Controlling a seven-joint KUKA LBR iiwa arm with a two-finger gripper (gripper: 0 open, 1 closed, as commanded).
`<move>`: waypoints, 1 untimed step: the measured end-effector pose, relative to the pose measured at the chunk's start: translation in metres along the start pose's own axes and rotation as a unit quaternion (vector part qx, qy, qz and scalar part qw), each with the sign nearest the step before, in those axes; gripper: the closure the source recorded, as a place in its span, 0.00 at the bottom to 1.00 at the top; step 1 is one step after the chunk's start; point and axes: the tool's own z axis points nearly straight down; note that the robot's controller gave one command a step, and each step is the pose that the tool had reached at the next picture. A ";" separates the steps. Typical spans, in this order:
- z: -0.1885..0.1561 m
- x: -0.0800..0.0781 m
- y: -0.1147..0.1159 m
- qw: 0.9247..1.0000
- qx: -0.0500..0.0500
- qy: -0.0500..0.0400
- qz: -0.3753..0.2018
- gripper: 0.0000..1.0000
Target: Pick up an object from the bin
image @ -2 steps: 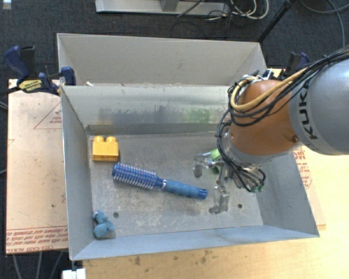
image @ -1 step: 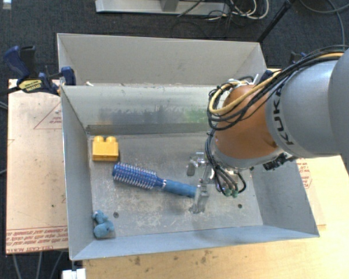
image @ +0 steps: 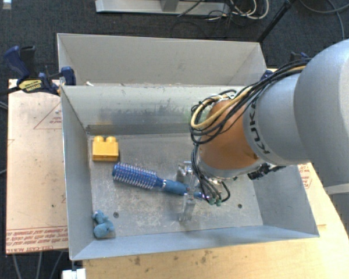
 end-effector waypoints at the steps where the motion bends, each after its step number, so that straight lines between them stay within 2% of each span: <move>1: -0.003 -0.002 -0.001 1.000 0.000 -0.003 0.000 1.00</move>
Offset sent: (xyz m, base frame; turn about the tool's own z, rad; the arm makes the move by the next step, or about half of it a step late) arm 0.0000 0.0000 0.0000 0.0000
